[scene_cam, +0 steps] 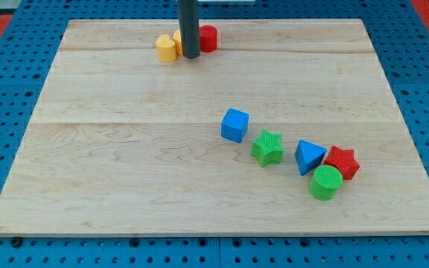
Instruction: Place the red star above the blue triangle
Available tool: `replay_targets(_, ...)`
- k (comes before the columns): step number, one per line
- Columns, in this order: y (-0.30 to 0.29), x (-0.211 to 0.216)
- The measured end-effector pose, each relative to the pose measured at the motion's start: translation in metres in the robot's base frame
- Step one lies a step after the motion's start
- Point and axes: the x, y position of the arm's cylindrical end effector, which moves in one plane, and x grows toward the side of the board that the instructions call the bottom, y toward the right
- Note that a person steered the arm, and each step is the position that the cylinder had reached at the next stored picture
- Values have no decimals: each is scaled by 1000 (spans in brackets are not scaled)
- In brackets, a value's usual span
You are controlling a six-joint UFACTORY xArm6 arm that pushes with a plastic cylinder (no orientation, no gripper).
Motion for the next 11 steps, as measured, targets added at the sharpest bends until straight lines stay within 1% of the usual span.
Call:
replay_targets(1, 92, 38)
replay_targets(2, 200, 80)
replay_targets(3, 282, 156)
replay_targets(4, 265, 239)
replay_targets(5, 238, 247)
replay_targets(6, 169, 234)
replay_targets(7, 160, 202)
replay_targets(8, 223, 200)
replay_targets(9, 264, 198)
replay_targets(11, 166, 141)
